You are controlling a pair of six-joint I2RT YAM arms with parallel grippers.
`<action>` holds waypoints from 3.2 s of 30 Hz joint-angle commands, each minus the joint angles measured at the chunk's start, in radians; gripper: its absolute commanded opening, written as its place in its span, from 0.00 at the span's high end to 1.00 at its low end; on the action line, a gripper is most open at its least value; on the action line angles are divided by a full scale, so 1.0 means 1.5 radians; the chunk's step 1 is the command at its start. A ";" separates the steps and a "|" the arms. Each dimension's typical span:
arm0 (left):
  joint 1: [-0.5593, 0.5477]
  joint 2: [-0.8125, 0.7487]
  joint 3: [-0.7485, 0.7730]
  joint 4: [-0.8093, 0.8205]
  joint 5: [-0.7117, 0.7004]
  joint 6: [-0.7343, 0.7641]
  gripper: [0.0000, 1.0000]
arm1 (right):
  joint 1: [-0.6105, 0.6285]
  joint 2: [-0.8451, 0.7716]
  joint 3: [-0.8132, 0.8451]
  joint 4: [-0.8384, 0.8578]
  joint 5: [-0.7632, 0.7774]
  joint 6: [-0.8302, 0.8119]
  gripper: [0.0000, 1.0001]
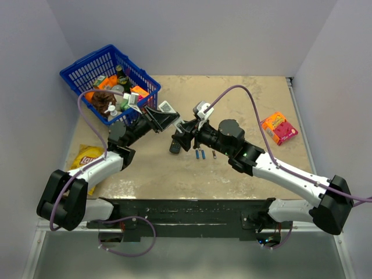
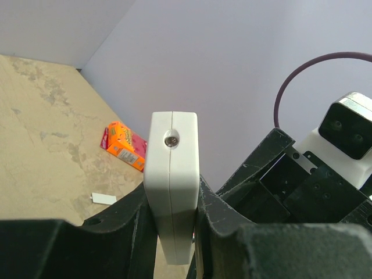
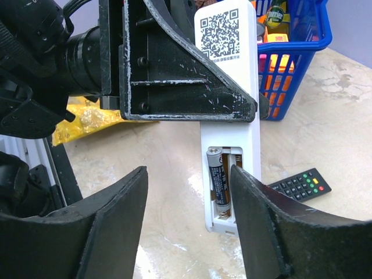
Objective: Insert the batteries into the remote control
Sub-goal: Load the battery into the remote control, then adjust the battery in the remote control.
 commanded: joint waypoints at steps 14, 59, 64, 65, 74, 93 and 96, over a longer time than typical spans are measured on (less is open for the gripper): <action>-0.004 -0.014 0.018 0.066 0.014 -0.009 1.00 | -0.008 -0.016 0.039 -0.025 0.031 -0.026 0.25; 0.080 0.003 0.326 -0.601 0.281 0.296 1.00 | -0.008 -0.033 0.230 -0.366 -0.218 -0.657 0.27; 0.078 -0.003 0.312 -0.570 0.301 0.283 1.00 | -0.008 0.002 0.254 -0.362 -0.234 -0.663 0.49; 0.079 -0.004 0.308 -0.557 0.305 0.268 1.00 | -0.008 0.006 0.260 -0.357 -0.236 -0.658 0.49; 0.079 -0.010 0.225 -0.325 0.355 0.127 1.00 | -0.008 0.030 0.261 -0.342 -0.218 -0.648 0.54; 0.078 -0.001 0.174 -0.130 0.370 0.020 1.00 | -0.008 0.048 0.278 -0.380 -0.189 -0.654 0.68; 0.079 -0.001 0.175 -0.123 0.368 0.012 1.00 | -0.008 0.052 0.282 -0.390 -0.194 -0.656 0.71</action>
